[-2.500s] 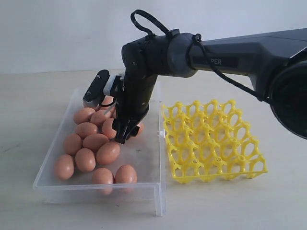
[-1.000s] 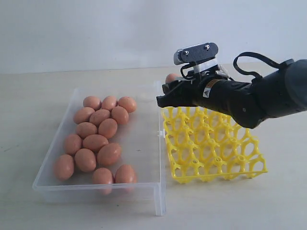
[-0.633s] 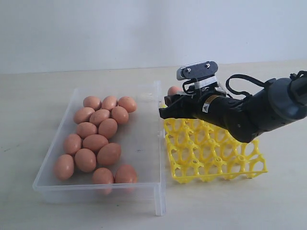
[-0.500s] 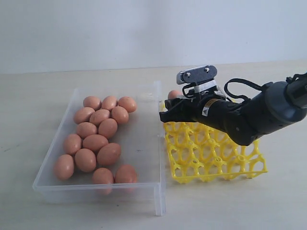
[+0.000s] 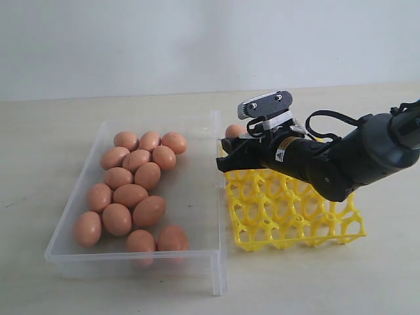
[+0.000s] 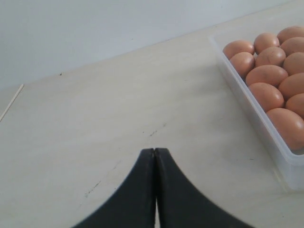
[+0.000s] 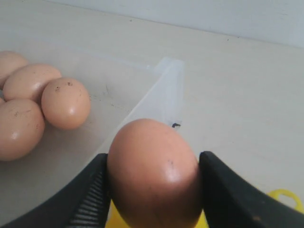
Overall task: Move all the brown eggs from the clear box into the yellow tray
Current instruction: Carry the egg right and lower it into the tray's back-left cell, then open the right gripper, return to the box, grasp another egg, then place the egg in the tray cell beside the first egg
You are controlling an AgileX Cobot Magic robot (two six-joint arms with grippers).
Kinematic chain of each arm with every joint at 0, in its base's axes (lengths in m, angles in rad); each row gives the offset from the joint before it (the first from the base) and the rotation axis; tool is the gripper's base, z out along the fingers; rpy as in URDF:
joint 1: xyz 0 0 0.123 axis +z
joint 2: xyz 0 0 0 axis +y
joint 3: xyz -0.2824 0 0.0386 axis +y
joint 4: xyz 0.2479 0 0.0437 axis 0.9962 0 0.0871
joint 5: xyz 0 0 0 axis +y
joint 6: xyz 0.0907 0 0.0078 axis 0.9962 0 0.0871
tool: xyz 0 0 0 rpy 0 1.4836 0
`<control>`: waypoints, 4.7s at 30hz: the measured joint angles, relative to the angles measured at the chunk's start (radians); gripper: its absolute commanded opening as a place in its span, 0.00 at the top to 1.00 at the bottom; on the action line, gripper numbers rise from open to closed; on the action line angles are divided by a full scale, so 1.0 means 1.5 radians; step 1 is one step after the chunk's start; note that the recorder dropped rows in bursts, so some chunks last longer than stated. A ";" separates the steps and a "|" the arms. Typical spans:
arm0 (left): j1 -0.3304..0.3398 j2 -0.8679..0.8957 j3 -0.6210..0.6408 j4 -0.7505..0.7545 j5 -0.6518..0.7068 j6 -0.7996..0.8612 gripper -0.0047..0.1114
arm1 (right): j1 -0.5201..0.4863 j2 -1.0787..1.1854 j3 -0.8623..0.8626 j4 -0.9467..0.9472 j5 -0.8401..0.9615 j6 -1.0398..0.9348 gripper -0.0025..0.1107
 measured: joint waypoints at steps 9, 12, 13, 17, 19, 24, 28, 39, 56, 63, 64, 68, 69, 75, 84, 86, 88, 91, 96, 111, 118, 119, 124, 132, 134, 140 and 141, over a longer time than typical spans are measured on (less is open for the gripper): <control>0.000 0.000 0.000 0.000 0.000 0.000 0.96 | -0.001 0.000 -0.005 -0.001 0.005 0.000 0.43; 0.000 0.000 0.000 0.000 0.000 0.000 0.96 | -0.003 0.000 -0.013 -0.001 0.011 0.000 0.38; 0.000 0.000 0.000 0.000 0.000 0.000 0.96 | -0.003 0.000 -0.015 -0.001 0.012 0.000 0.38; 0.000 0.000 0.000 0.000 0.000 0.000 0.96 | -0.003 0.000 -0.019 0.000 0.022 0.000 0.38; 0.000 0.000 0.000 0.000 0.000 0.000 0.96 | -0.003 -0.002 -0.019 0.000 0.040 0.000 0.38; 0.000 0.000 0.000 0.000 0.000 0.000 0.96 | -0.003 -0.068 -0.019 -0.006 0.142 -0.014 0.45; 0.000 0.000 0.000 0.000 0.000 0.000 0.96 | 0.001 -0.170 -0.019 -0.006 0.249 -0.020 0.72; 0.000 0.000 0.000 0.000 0.000 0.000 0.96 | 0.136 -0.252 -0.139 -0.007 0.578 -0.044 0.98; 0.000 0.000 0.000 0.000 0.000 0.000 0.96 | 0.210 0.081 -0.574 0.082 0.912 0.327 0.46; 0.000 0.000 0.000 0.000 0.000 0.000 0.96 | 0.199 0.142 -0.629 0.150 0.924 0.422 0.46; 0.000 0.000 0.000 0.000 0.000 0.000 0.96 | 0.199 0.148 -0.634 0.165 0.924 0.424 0.46; 0.000 0.000 0.000 0.000 0.000 0.000 0.96 | 0.199 0.172 -0.642 0.182 0.925 0.432 0.48; 0.000 0.000 0.000 0.000 0.000 0.000 0.96 | 0.199 0.175 -0.642 0.181 0.925 0.432 0.48; 0.000 0.000 0.000 0.000 0.000 0.000 0.96 | 0.199 0.190 -0.642 0.184 0.894 0.436 0.48; 0.000 0.000 0.000 0.000 0.000 0.000 0.96 | 0.199 0.217 -0.644 0.203 0.858 0.435 0.82; 0.000 0.000 0.000 0.000 0.000 0.000 0.96 | 0.199 0.217 -0.647 0.203 0.857 0.424 0.98; 0.000 0.000 0.000 0.000 0.000 0.000 0.96 | 0.199 0.217 -0.647 0.203 0.857 0.404 0.98; 0.000 0.000 0.000 0.000 0.000 0.000 0.96 | 0.199 0.209 -0.647 0.194 0.858 0.360 0.98; 0.000 0.000 0.000 0.000 0.000 0.000 0.96 | 0.199 0.150 -0.606 0.120 0.801 0.296 0.98; 0.000 0.000 0.000 0.000 0.000 0.000 0.96 | 0.082 -0.119 -0.112 0.152 0.290 -0.042 0.98; 0.000 0.000 0.000 0.000 0.000 0.000 0.96 | 0.009 -0.141 -0.003 0.190 0.176 -0.115 0.98; 0.000 0.000 0.000 0.000 0.000 0.000 0.96 | 0.000 -0.135 -0.002 0.181 0.168 -0.115 0.98; 0.000 0.000 0.000 0.000 0.000 0.000 0.96 | -0.030 -0.105 0.000 0.161 0.150 -0.117 0.98; 0.000 0.000 0.000 0.000 0.000 0.000 0.96 | -0.040 -0.047 0.000 0.156 0.103 -0.117 0.98; 0.000 0.000 0.000 0.000 0.000 0.000 0.96 | -0.040 -0.038 0.000 0.156 0.094 -0.117 0.98; 0.000 0.000 0.000 0.000 0.000 0.000 0.96 | -0.041 -0.012 0.000 0.125 0.070 -0.111 0.74; 0.000 0.000 0.000 0.000 0.000 0.000 0.96 | -0.041 -0.007 0.000 0.102 0.072 -0.098 0.69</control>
